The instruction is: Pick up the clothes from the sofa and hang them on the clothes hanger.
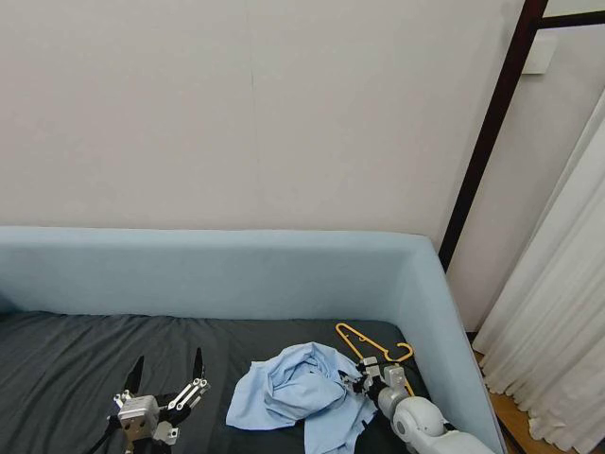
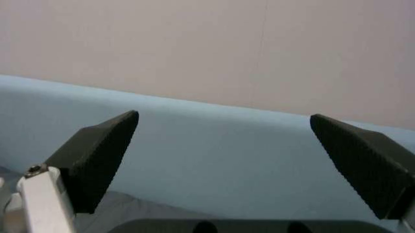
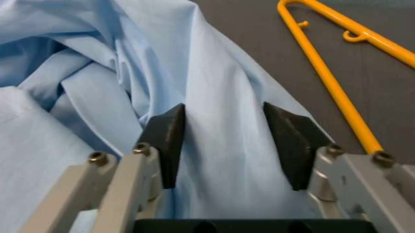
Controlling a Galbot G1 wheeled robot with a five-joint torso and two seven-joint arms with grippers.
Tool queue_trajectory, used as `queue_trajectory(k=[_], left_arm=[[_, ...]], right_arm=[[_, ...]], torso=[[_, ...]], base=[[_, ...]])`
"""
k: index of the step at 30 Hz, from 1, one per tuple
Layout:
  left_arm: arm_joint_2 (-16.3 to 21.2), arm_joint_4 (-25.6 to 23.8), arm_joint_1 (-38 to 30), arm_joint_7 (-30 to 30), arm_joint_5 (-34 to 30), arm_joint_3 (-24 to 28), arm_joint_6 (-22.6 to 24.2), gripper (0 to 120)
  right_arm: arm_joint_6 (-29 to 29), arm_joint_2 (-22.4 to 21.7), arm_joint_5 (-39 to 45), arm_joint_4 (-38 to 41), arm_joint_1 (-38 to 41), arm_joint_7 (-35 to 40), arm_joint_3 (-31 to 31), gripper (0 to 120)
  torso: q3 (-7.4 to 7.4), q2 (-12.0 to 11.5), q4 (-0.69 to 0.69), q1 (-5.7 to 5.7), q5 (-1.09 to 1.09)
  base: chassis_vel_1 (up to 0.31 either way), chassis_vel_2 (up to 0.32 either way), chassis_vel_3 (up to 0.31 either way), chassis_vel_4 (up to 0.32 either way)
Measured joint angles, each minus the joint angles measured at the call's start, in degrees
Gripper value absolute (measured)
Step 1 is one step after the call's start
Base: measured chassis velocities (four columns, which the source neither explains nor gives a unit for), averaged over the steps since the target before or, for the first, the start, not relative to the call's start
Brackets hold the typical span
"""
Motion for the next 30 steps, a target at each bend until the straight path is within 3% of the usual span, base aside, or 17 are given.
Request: queue_trajectory(k=[5,12,19,30], left_arm=[[0.1,0.1,-0.2,-0.1,0.0,0.0,0.0,100],[-0.1,0.6,-0.5,-0.1,0.0,0.1,0.0,100],[0.0,0.8,-0.8,-0.1,-0.1,0.3,0.0,100],[0.5,1.3,-1.3,-0.2,-0.3,0.4,-0.8,100]], right_arm=[[0.7,-0.1,-0.4,0.4,-0.2,-0.2,-0.2,30],[2.6,-1.2,-0.8,2.3,-0.9,-0.7,-0.3,2],[7.0,-2.9,0.0,7.3,-1.9,-2.1,1.3,0],[15.6,-10.8,15.4,26.9,0.5,-4.2,6.0,0]], torso=[[0.00,0.0,0.00,0.00,0.00],[0.00,0.0,0.00,0.00,0.00],[0.00,0.0,0.00,0.00,0.01],[0.00,0.0,-0.01,-0.01,0.00]], base=[[0.000,0.000,0.000,0.000],[0.000,0.000,0.000,0.000],[0.000,0.000,0.000,0.000],[0.000,0.000,0.000,0.000]])
